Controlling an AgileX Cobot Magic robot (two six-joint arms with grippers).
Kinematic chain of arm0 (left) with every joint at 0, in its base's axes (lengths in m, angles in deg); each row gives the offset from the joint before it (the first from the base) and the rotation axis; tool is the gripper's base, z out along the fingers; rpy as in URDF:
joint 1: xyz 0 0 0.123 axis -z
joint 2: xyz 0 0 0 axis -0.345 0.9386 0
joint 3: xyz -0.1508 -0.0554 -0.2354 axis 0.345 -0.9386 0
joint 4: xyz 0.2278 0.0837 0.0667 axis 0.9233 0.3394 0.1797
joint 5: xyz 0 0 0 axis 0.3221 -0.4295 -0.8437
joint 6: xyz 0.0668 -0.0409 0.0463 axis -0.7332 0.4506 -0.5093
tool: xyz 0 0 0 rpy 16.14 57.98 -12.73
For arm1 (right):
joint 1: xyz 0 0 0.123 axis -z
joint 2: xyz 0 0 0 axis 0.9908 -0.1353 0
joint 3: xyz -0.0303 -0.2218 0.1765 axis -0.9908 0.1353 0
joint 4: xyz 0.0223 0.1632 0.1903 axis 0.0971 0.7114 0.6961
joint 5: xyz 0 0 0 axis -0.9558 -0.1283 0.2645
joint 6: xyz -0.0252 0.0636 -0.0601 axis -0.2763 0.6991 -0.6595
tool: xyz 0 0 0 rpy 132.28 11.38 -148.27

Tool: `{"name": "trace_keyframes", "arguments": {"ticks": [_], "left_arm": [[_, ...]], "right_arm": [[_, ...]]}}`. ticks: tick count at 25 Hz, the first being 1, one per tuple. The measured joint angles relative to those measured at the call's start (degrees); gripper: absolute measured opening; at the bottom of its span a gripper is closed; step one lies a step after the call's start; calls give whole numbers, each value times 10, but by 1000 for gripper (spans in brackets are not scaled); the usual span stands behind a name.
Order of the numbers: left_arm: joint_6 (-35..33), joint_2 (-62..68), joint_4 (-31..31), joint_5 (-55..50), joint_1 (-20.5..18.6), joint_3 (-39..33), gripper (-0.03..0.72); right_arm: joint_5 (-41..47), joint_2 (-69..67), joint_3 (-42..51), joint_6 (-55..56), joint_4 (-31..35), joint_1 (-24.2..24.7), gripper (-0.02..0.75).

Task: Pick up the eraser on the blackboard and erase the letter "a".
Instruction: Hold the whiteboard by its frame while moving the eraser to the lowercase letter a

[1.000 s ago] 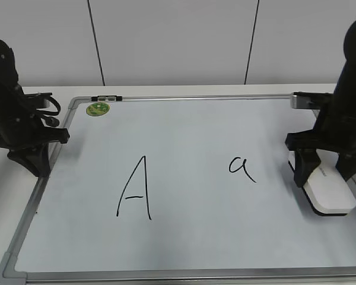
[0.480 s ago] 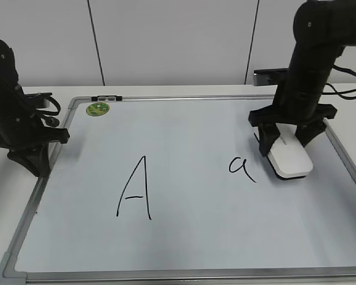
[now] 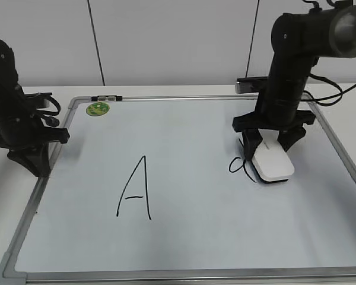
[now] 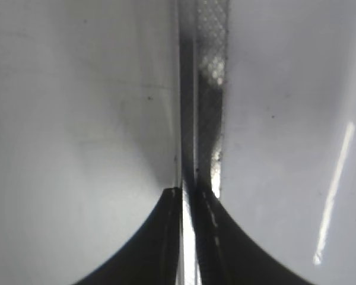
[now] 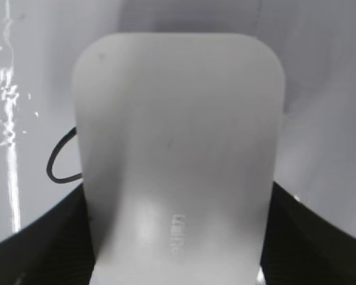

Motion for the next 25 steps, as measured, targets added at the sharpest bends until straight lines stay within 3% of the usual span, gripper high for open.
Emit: {"name": "trace_keyframes", "arguments": {"ticks": [14, 25], "left_arm": [[0, 0, 0, 0, 0, 0, 54], [0, 0, -1, 0, 0, 0, 55]], "right_arm": [[2, -28, -7, 7, 1, -9, 531], [3, -30, -10, 7, -8, -68, 531]]}}
